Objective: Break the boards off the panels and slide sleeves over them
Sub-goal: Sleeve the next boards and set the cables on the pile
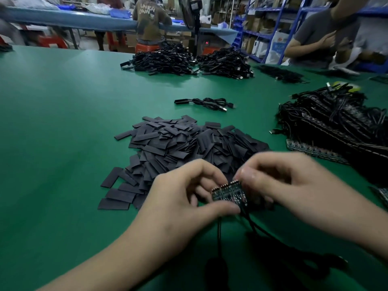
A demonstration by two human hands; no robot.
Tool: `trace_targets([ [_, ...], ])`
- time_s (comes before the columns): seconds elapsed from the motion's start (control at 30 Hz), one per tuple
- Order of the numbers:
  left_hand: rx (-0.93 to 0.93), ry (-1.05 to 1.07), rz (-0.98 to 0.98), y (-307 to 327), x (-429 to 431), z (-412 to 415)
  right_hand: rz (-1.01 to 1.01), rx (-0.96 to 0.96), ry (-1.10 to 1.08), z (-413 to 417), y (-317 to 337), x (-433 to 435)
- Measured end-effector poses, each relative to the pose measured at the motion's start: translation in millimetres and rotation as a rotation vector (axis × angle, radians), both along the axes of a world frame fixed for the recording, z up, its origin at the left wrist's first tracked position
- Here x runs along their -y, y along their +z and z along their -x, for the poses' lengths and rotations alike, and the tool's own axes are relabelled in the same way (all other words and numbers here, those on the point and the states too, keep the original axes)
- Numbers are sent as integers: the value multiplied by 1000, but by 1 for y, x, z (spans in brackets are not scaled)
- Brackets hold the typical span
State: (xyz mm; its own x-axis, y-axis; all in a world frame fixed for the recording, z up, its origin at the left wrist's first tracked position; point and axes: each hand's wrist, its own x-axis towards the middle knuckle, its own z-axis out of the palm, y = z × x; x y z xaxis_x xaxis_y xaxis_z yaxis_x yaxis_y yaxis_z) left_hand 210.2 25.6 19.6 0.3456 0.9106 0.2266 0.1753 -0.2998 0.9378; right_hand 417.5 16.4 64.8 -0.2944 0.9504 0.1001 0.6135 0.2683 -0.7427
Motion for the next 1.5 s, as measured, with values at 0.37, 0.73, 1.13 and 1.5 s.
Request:
trace_targets([
  [0.37, 182, -35, 219, -2, -3, 5, 213, -478, -134, 21, -28, 24],
  [0.73, 313, -172, 266, 5, -2, 3, 294, -672, -57, 19, -32, 20],
  [1.13, 349, 24, -43, 2, -7, 4, -277, 13, -56, 18, -39, 28],
  [1.5, -473, 446, -479, 1, -29, 25, 52, -954, 116, 5, -7, 21],
])
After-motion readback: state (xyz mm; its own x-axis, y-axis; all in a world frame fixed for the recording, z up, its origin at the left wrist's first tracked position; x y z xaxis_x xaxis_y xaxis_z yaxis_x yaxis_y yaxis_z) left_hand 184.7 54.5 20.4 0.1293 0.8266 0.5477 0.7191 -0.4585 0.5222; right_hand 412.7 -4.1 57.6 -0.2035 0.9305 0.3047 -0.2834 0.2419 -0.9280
